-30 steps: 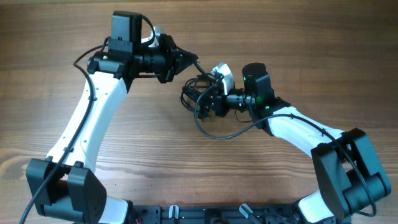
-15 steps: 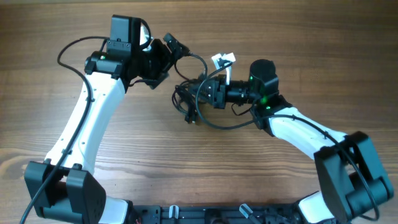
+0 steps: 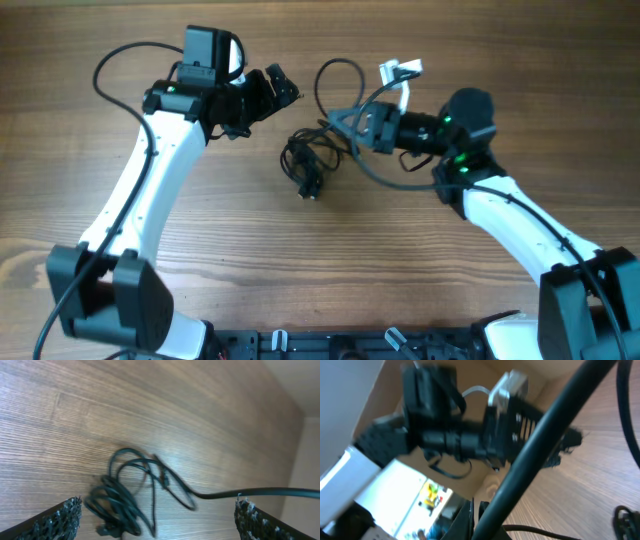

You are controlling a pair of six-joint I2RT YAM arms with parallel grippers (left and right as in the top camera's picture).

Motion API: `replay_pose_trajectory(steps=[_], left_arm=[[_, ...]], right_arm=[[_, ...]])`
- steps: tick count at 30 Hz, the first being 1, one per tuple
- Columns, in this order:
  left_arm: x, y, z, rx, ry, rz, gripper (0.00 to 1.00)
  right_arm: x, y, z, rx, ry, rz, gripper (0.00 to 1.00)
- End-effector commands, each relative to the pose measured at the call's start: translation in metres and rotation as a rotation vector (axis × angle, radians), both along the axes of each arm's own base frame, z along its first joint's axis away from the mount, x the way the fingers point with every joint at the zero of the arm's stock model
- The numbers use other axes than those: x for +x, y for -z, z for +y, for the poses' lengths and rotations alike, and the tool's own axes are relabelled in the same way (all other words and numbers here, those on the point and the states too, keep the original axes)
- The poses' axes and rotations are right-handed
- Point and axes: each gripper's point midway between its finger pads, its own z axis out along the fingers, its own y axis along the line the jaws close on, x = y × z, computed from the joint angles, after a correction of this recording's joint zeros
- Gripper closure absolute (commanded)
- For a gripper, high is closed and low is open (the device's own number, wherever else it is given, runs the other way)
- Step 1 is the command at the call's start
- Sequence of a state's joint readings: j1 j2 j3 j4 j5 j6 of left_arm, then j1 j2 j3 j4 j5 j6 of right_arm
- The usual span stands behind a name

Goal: Untangle cables

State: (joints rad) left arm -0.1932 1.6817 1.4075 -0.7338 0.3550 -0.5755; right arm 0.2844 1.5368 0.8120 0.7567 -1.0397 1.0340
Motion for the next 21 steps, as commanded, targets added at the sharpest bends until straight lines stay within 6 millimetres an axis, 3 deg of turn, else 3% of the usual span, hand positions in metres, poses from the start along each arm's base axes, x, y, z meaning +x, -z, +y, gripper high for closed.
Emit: replay_pose_trajectory(steps=[1, 11, 17, 19, 21], left_arm=[[0.006, 0.019, 0.003, 0.069, 0.066, -0.003, 0.00], [0.006, 0.023, 0.004, 0.126, 0.174, -0.047, 0.00], [0.005, 0.043, 0.013, 0.173, 0.149, -0.031, 0.01], [0.006, 0.048, 0.012, 0.172, 0.150, -0.041, 0.08], [0.008, 0.053, 0.012, 0.171, 0.149, -0.052, 0.31]], right_arm=[[0.008, -0.015, -0.023, 0.039, 0.029, 0.062, 0.96], [0.017, -0.014, -0.068, 0.094, 0.039, 0.289, 0.96], [0.011, -0.011, -0.054, 0.078, 0.008, 0.277, 0.96], [0.010, -0.010, -0.051, 0.082, 0.005, 0.298, 0.96], [0.014, -0.011, -0.052, 0.100, 0.028, 0.341, 0.96]])
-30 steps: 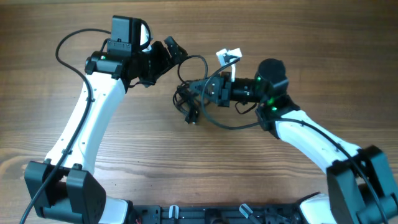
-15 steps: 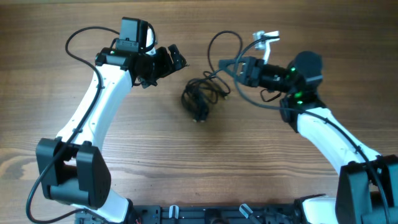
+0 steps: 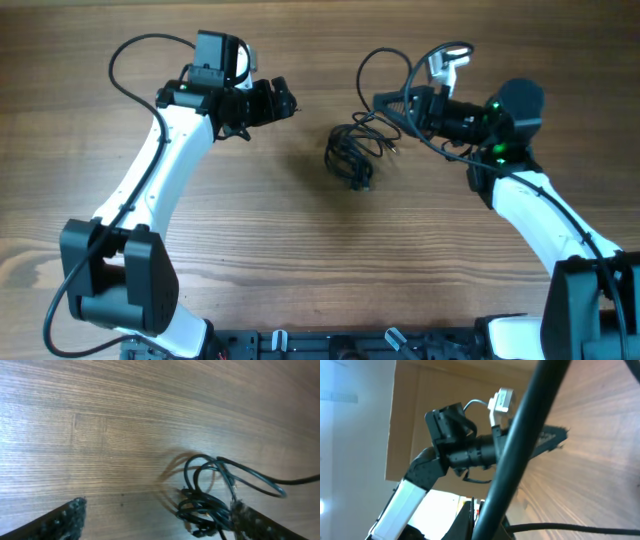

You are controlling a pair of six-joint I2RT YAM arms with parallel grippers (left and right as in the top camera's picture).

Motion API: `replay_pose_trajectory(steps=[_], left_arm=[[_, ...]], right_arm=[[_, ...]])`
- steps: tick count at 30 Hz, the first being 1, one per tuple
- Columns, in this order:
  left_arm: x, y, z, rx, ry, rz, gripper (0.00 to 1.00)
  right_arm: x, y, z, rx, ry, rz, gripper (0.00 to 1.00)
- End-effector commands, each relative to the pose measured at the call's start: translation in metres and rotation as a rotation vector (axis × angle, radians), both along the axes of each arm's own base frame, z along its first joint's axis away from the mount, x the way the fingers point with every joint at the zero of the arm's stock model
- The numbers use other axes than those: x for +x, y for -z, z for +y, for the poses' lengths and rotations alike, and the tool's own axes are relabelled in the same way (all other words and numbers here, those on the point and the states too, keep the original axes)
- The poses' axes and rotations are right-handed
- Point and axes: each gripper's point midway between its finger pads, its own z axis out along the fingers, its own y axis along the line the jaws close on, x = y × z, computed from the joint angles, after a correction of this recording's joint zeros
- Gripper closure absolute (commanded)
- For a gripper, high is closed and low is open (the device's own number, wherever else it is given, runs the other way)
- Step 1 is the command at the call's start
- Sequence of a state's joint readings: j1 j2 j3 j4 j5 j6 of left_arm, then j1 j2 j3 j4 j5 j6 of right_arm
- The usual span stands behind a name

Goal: Untangle cables

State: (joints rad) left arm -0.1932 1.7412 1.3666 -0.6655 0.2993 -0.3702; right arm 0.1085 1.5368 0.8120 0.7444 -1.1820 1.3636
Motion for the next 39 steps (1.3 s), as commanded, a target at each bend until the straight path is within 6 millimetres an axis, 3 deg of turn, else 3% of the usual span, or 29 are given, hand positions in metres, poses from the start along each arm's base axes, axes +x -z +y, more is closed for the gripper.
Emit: replay_pose_trajectory(steps=[1, 4, 6, 9, 12, 14, 16, 19, 21, 23, 28, 30, 32, 34, 36, 39], left_arm=[[-0.002, 0.020, 0.004, 0.032, 0.011, 0.005, 0.38], [-0.001, 0.020, 0.004, 0.031, 0.010, -0.002, 0.64], [0.000, 0.019, 0.004, 0.031, 0.010, -0.004, 0.64], [0.000, 0.019, 0.004, 0.031, 0.010, -0.005, 0.62], [0.000, 0.019, 0.004, 0.031, 0.010, -0.006, 0.60], [0.000, 0.019, 0.004, 0.030, 0.010, -0.005, 0.57], [-0.001, 0.019, 0.004, 0.031, 0.010, -0.004, 0.55], [-0.001, 0.020, 0.004, 0.031, 0.010, -0.002, 0.42], [-0.001, 0.020, 0.004, 0.031, 0.010, -0.002, 0.37], [-0.001, 0.020, 0.004, 0.031, 0.010, -0.002, 0.35], [-0.001, 0.020, 0.004, 0.031, 0.010, -0.002, 0.28], [-0.001, 0.020, 0.004, 0.031, 0.010, -0.002, 0.27], [-0.001, 0.020, 0.004, 0.031, 0.010, -0.002, 0.26], [-0.001, 0.020, 0.004, 0.031, 0.010, -0.002, 0.25], [-0.001, 0.019, 0.004, 0.031, 0.010, -0.003, 0.24], [-0.001, 0.020, 0.004, 0.031, 0.010, -0.002, 0.24]], right_arm=[[0.001, -0.015, 0.002, 0.032, 0.019, 0.030, 0.96], [0.012, -0.028, -0.003, 0.066, 0.096, -0.005, 0.96], [0.017, -0.029, -0.005, 0.068, 0.122, -0.011, 0.96], [0.002, -0.030, 0.010, 0.100, 0.035, 0.092, 0.96], [-0.002, -0.036, 0.024, 0.070, 0.037, -0.078, 0.96], [-0.002, -0.022, 0.027, 0.065, 0.029, 0.054, 0.96], [-0.009, -0.022, 0.032, 0.111, -0.013, 0.224, 0.96], [0.004, -0.031, 0.027, 0.095, 0.069, 0.043, 0.96], [0.012, -0.014, 0.024, 0.045, 0.117, 0.056, 0.96], [0.004, 0.005, 0.032, 0.056, 0.080, 0.296, 0.96], [0.014, 0.026, 0.038, -0.060, 0.175, 0.171, 0.96], [0.000, 0.041, 0.048, -0.037, 0.130, 0.402, 0.96], [-0.003, 0.038, 0.054, -0.039, 0.117, 0.370, 0.96], [0.010, 0.037, 0.051, -0.061, 0.194, 0.283, 0.96], [0.012, 0.045, 0.048, -0.043, 0.223, 0.403, 0.96], [0.005, 0.026, 0.054, 0.067, 0.163, 0.520, 0.96]])
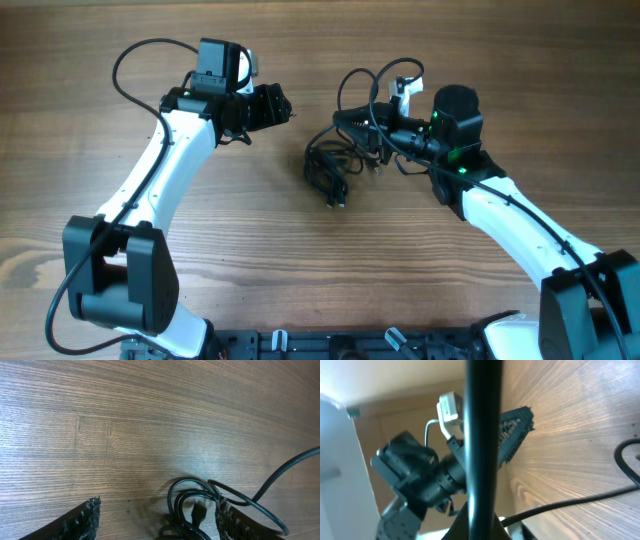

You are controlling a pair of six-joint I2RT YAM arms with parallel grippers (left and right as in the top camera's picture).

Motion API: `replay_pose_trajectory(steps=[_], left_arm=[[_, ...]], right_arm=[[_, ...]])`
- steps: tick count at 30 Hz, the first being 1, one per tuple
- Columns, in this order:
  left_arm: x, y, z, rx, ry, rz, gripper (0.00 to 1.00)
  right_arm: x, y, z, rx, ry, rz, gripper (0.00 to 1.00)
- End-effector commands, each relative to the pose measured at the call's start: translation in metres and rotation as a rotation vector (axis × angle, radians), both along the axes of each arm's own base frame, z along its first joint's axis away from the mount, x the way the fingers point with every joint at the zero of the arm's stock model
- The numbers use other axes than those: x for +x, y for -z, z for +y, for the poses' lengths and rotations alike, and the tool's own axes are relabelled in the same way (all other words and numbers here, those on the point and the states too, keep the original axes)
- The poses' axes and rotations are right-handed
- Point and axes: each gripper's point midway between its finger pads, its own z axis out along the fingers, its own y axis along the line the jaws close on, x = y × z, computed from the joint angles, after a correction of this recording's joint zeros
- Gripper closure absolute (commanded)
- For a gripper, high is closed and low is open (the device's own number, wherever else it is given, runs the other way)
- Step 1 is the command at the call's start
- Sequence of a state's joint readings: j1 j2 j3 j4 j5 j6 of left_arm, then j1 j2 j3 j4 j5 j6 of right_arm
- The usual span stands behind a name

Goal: Untangle cables

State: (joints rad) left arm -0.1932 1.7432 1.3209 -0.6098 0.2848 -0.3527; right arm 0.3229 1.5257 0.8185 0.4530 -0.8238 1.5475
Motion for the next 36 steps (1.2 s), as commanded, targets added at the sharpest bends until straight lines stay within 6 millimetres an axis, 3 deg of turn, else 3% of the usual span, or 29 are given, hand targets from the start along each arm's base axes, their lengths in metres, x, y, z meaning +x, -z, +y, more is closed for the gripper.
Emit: replay_pose_trajectory(steps=[1, 6, 8, 10, 17, 21, 32, 36], left_arm=[[-0.002, 0.008, 0.002, 0.013, 0.003, 0.015, 0.24], [-0.002, 0.008, 0.002, 0.013, 0.003, 0.015, 0.23], [-0.002, 0.008, 0.002, 0.013, 0.003, 0.014, 0.23], [-0.002, 0.008, 0.002, 0.013, 0.003, 0.015, 0.23], [-0.002, 0.008, 0.002, 0.013, 0.003, 0.015, 0.23], [-0.002, 0.008, 0.002, 0.013, 0.003, 0.014, 0.23], [-0.002, 0.008, 0.002, 0.013, 0.003, 0.014, 0.20], [-0.002, 0.008, 0.002, 0.013, 0.003, 0.014, 0.20]], right_arm=[[0.003, -0.029, 0.002, 0.127, 0.024, 0.064, 0.96], [-0.006, -0.101, 0.001, 0.299, -0.031, -0.185, 0.96], [-0.007, -0.116, -0.003, 0.326, -0.021, -0.256, 0.96], [-0.003, -0.116, -0.008, 0.325, -0.006, -0.260, 0.96], [0.003, -0.080, -0.009, 0.240, -0.009, -0.127, 0.96], [0.012, -0.074, -0.020, 0.154, 0.022, -0.262, 0.96], [0.062, -0.037, -0.124, -0.040, 0.274, -0.288, 0.96], [0.067, -0.007, -0.163, -0.147, 0.336, -0.240, 0.96]])
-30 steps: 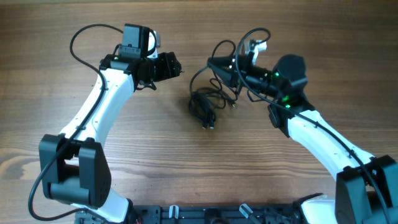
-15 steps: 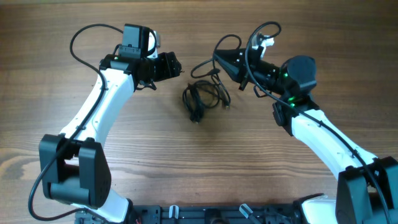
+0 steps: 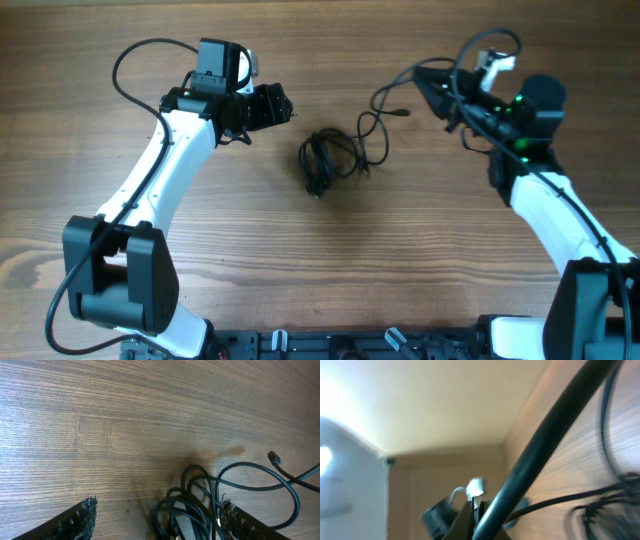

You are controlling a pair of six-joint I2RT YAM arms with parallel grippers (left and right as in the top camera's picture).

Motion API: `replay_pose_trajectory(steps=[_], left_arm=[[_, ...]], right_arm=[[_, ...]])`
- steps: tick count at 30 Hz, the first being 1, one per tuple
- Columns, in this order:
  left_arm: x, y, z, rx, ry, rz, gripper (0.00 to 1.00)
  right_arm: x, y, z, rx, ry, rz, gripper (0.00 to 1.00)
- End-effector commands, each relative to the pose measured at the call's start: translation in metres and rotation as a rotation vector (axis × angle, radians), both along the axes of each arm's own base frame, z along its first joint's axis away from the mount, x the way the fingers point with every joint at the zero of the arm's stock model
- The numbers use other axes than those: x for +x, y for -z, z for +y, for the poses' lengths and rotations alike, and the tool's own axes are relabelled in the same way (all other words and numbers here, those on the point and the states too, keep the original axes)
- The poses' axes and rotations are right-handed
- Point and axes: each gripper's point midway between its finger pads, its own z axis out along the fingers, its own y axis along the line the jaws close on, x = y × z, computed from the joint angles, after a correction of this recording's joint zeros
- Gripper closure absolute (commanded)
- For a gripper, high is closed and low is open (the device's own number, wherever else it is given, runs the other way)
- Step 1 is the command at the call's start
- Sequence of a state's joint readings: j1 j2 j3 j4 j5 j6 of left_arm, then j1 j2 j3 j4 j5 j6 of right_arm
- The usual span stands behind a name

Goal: Untangle cables

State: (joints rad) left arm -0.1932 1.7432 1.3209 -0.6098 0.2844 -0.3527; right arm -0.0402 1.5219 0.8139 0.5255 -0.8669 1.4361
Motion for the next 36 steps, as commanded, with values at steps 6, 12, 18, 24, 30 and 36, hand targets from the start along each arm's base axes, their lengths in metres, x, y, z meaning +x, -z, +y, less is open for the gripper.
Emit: replay_pose_trajectory(steps=[6, 12, 18, 24, 30, 36], left_arm=[[-0.002, 0.008, 0.002, 0.012, 0.003, 0.014, 0.19], [-0.002, 0.008, 0.002, 0.012, 0.003, 0.014, 0.19], [-0.002, 0.008, 0.002, 0.012, 0.003, 0.014, 0.19], [-0.001, 0.008, 0.004, 0.022, -0.003, 0.013, 0.18], [-0.002, 0.008, 0.003, 0.022, 0.001, 0.014, 0.11], [-0.002, 0.008, 0.002, 0.034, 0.025, 0.003, 0.07]], right_arm=[[-0.012, 0.097, -0.098, -0.385, 0.217, 0.217, 0.96], [-0.060, 0.168, -0.171, -0.704, 0.473, 0.608, 0.96], [-0.089, 0.182, -0.206, -0.877, 0.592, 0.750, 0.96], [-0.102, 0.185, -0.217, -0.943, 0.626, 0.805, 0.96], [-0.105, 0.188, -0.211, -0.939, 0.584, 0.814, 0.72], [-0.100, 0.188, -0.199, -0.964, 0.455, 0.744, 0.41]])
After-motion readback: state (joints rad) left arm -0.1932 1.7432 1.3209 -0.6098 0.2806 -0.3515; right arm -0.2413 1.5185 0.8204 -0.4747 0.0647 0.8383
